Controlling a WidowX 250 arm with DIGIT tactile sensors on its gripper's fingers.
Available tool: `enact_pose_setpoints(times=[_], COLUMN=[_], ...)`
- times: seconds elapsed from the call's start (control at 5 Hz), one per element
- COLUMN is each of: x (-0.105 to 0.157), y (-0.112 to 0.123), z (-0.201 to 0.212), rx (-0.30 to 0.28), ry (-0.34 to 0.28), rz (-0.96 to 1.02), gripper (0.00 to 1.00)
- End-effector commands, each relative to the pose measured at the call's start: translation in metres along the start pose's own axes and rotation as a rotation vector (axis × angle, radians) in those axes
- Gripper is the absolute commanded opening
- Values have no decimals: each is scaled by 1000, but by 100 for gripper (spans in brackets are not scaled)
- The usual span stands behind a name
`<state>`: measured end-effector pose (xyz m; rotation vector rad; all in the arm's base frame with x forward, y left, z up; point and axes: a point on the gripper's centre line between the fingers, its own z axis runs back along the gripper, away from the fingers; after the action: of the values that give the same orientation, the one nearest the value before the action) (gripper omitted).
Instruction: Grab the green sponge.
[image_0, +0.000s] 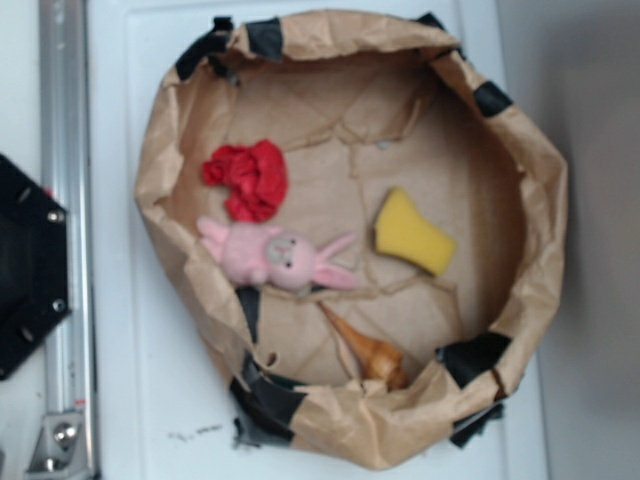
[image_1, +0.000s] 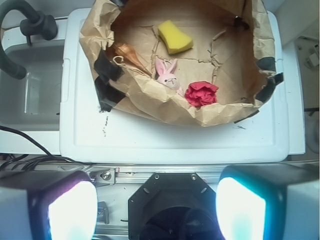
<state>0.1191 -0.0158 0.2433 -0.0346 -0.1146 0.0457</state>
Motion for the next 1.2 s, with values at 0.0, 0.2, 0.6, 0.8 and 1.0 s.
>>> enact_pose_setpoints(times=[0.0, 0.2, 0.6, 0.8, 1.0], x=[0, 44, 117, 136, 149], y=[0, 10, 24, 42, 50], z=[0, -40, -110, -139, -157], rx=[0, 26, 49, 43, 20], ry=[0, 31, -32, -37, -50], rz=[0, -84, -304, -315, -310], gripper=[100, 100, 100, 100, 100])
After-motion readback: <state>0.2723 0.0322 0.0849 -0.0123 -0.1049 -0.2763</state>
